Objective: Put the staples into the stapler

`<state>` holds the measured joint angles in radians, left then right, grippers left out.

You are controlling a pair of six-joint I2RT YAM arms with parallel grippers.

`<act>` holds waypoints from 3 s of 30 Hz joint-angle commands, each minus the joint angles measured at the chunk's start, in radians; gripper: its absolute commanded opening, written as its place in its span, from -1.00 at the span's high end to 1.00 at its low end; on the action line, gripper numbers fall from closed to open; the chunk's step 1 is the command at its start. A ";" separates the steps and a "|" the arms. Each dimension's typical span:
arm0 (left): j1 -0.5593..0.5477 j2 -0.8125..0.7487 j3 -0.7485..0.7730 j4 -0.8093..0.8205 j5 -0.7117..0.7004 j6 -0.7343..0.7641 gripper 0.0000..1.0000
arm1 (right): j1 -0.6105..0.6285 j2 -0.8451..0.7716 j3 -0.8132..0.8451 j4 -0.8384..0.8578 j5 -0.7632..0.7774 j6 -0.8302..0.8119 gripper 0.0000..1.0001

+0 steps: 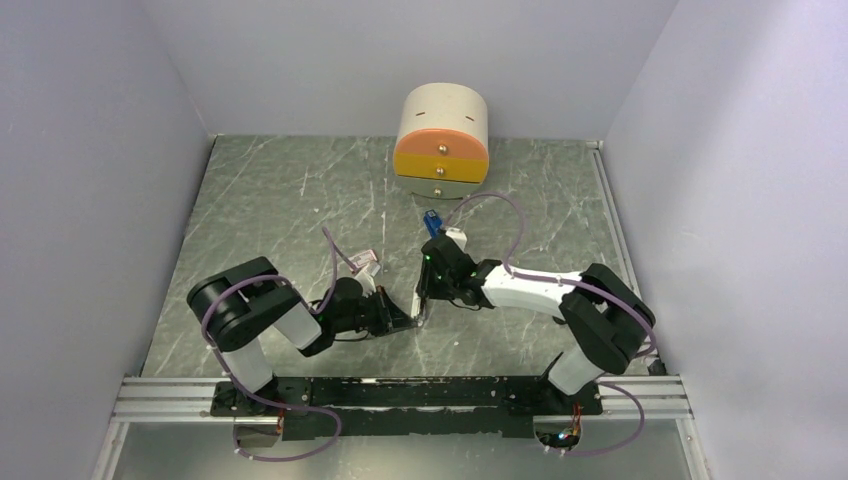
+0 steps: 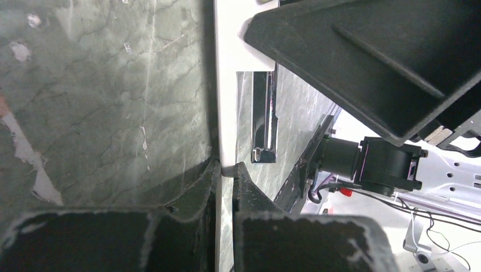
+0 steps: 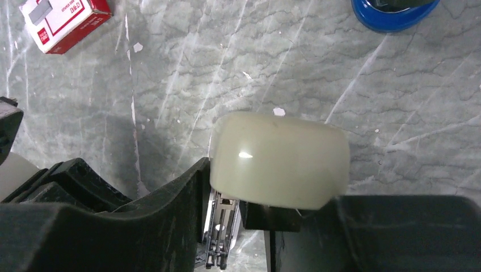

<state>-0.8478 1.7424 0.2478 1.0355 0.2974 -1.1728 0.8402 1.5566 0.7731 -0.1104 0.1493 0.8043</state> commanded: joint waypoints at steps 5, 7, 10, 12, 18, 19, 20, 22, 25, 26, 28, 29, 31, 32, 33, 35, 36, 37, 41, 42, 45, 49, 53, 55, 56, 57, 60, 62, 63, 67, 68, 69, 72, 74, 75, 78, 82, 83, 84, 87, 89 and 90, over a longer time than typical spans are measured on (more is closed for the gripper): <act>-0.004 -0.050 -0.013 -0.166 -0.026 0.085 0.75 | 0.012 0.042 0.052 -0.053 0.023 -0.010 0.36; -0.004 -0.058 -0.009 -0.188 -0.033 0.089 0.63 | 0.015 0.040 0.059 -0.060 0.034 -0.016 0.46; -0.005 -0.087 0.001 -0.258 -0.055 0.104 0.36 | 0.016 0.051 0.087 -0.091 0.058 -0.034 0.54; -0.005 -0.120 0.009 -0.328 -0.081 0.117 0.18 | 0.016 0.056 0.108 -0.111 0.077 -0.053 0.56; -0.004 -0.291 0.038 -0.606 -0.220 0.167 -0.11 | 0.017 0.106 0.205 -0.166 0.125 -0.125 0.57; -0.005 -0.330 0.049 -0.669 -0.253 0.173 -0.11 | 0.017 0.121 0.226 -0.174 0.134 -0.136 0.57; -0.004 -0.370 0.064 -0.744 -0.288 0.184 -0.11 | 0.018 0.139 0.252 -0.185 0.142 -0.149 0.57; -0.004 -0.471 0.105 -0.920 -0.386 0.204 -0.10 | 0.017 0.176 0.302 -0.202 0.159 -0.169 0.56; -0.004 -0.599 0.196 -1.208 -0.580 0.200 -0.08 | 0.019 0.235 0.374 -0.221 0.186 -0.197 0.55; -0.005 -0.642 0.228 -1.297 -0.644 0.194 -0.08 | 0.019 0.254 0.398 -0.229 0.196 -0.203 0.54; -0.003 -0.717 0.282 -1.424 -0.757 0.190 -0.09 | 0.019 0.300 0.454 -0.240 0.211 -0.216 0.54; -0.002 -0.753 0.309 -1.474 -0.798 0.190 -0.10 | 0.018 0.316 0.473 -0.245 0.216 -0.222 0.54; -0.003 -0.802 0.360 -1.548 -0.858 0.200 -0.10 | 0.019 0.349 0.513 -0.247 0.220 -0.233 0.54; -0.003 -0.819 0.385 -1.581 -0.886 0.206 -0.10 | 0.019 0.366 0.531 -0.248 0.221 -0.238 0.54; -0.003 -0.832 0.412 -1.617 -0.921 0.209 -0.10 | 0.019 0.383 0.551 -0.248 0.224 -0.245 0.53; -0.002 -0.849 0.466 -1.677 -0.969 0.216 -0.11 | 0.019 0.417 0.588 -0.253 0.236 -0.257 0.53; -0.002 -0.856 0.488 -1.706 -0.990 0.220 -0.11 | 0.019 0.431 0.606 -0.252 0.240 -0.262 0.53; -0.002 -0.863 0.508 -1.730 -1.009 0.222 -0.11 | 0.018 0.445 0.621 -0.252 0.244 -0.268 0.53; -0.002 -0.897 0.553 -1.798 -1.061 0.240 -0.13 | 0.019 0.490 0.680 -0.243 0.251 -0.286 0.53; -0.003 -0.910 0.558 -1.806 -1.069 0.244 -0.14 | 0.019 0.502 0.697 -0.249 0.255 -0.287 0.52; -0.003 -0.936 0.558 -1.814 -1.080 0.249 -0.17 | 0.018 0.534 0.740 -0.256 0.269 -0.294 0.51; -0.002 -0.958 0.540 -1.822 -1.080 0.242 -0.18 | 0.019 0.584 0.796 -0.277 0.296 -0.305 0.46; -0.002 -0.973 0.524 -1.825 -1.075 0.240 -0.18 | 0.019 0.618 0.824 -0.294 0.309 -0.306 0.42; -0.003 -0.978 0.520 -1.828 -1.077 0.239 -0.18 | 0.019 0.626 0.835 -0.302 0.310 -0.305 0.38; -0.003 -0.980 0.519 -1.830 -1.077 0.240 -0.18 | 0.019 0.626 0.836 -0.304 0.308 -0.303 0.36; -0.002 -0.982 0.518 -1.831 -1.075 0.240 -0.18 | 0.019 0.625 0.837 -0.305 0.305 -0.305 0.33; -0.002 -0.988 0.514 -1.825 -1.071 0.246 -0.20 | 0.018 0.623 0.853 -0.324 0.296 -0.302 0.17; -0.002 -0.989 0.510 -1.821 -1.066 0.250 -0.21 | 0.019 0.613 0.861 -0.335 0.285 -0.304 0.04; -0.003 -0.987 0.509 -1.819 -1.064 0.250 -0.22 | 0.019 0.608 0.863 -0.337 0.277 -0.304 -0.03; -0.003 -0.988 0.503 -1.817 -1.059 0.242 -0.24 | 0.019 0.560 0.854 -0.346 0.251 -0.307 -0.23; -0.003 -0.990 0.500 -1.814 -1.057 0.242 -0.24 | 0.019 0.539 0.843 -0.345 0.246 -0.306 -0.25; -0.004 -0.992 0.498 -1.809 -1.053 0.243 -0.25 | 0.019 0.512 0.828 -0.340 0.241 -0.307 -0.28; -0.002 -0.995 0.488 -1.781 -1.035 0.253 -0.27 | 0.017 0.410 0.758 -0.326 0.231 -0.315 -0.34; -0.002 -0.993 0.482 -1.758 -1.023 0.258 -0.27 | 0.009 0.325 0.688 -0.312 0.237 -0.318 -0.35; -0.002 -0.993 0.479 -1.750 -1.018 0.258 -0.24 | 0.002 0.281 0.653 -0.305 0.241 -0.318 -0.36; -0.002 -0.991 0.474 -1.715 -0.999 0.264 -0.18 | -0.038 0.166 0.540 -0.305 0.319 -0.324 -0.39; -0.002 -0.992 0.459 -1.669 -0.962 0.274 -0.20 | -0.149 0.076 0.416 -0.299 0.314 -0.376 -0.44; -0.003 -0.991 0.455 -1.655 -0.952 0.279 -0.23 | -0.172 0.062 0.398 -0.296 0.302 -0.393 -0.46; -0.003 -0.988 0.454 -1.645 -0.943 0.283 -0.26 | -0.191 0.056 0.381 -0.292 0.292 -0.416 -0.49; -0.003 -0.974 0.454 -1.604 -0.908 0.309 -0.42 | -0.207 0.059 0.350 -0.259 0.208 -0.505 -0.58; -0.002 -0.958 0.454 -1.581 -0.887 0.321 -0.52 | -0.212 0.078 0.342 -0.242 0.135 -0.548 -0.60; -0.003 -0.948 0.454 -1.571 -0.876 0.327 -0.56 | -0.213 0.090 0.341 -0.231 0.105 -0.564 -0.60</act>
<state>-0.8490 0.7731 0.7067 -0.6243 -0.6373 -0.8860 0.6220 1.6215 1.1236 -0.4000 0.3805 0.3557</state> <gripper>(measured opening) 0.748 0.797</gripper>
